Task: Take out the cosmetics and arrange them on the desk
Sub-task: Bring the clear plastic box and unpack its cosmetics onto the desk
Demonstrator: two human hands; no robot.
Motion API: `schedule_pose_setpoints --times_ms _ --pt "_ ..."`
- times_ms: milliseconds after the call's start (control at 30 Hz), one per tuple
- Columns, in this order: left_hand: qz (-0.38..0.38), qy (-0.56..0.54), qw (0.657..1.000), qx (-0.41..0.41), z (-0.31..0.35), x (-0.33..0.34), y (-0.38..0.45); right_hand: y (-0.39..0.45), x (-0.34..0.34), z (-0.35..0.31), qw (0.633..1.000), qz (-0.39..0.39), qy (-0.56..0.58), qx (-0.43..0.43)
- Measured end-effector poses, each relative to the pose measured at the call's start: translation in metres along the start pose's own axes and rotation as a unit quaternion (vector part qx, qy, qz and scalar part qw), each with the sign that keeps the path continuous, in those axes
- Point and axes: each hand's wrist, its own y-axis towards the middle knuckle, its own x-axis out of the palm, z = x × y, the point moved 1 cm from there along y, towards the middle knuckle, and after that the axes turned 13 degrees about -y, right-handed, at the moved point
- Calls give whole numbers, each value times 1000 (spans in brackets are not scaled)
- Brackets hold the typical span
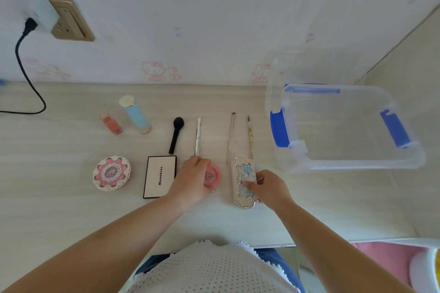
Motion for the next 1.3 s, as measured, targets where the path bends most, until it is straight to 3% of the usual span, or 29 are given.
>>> schedule_pose_setpoints --times_ms 633,800,967,1133,1300 --pt "8 21 1000 -18 4 0 0 2 -3 -4 996 22 -81 13" --pt "69 -84 993 40 18 -9 -5 -11 -8 -5 994 72 72 -25" --pt "64 -259 962 63 43 -17 -9 -36 -21 -23 954 -17 294 -54" --pt "83 -327 940 56 70 -19 3 -58 -50 -44 940 -70 312 -120" --pt "120 -382 914 69 122 -22 28 -60 -111 -45 927 -59 322 -182"
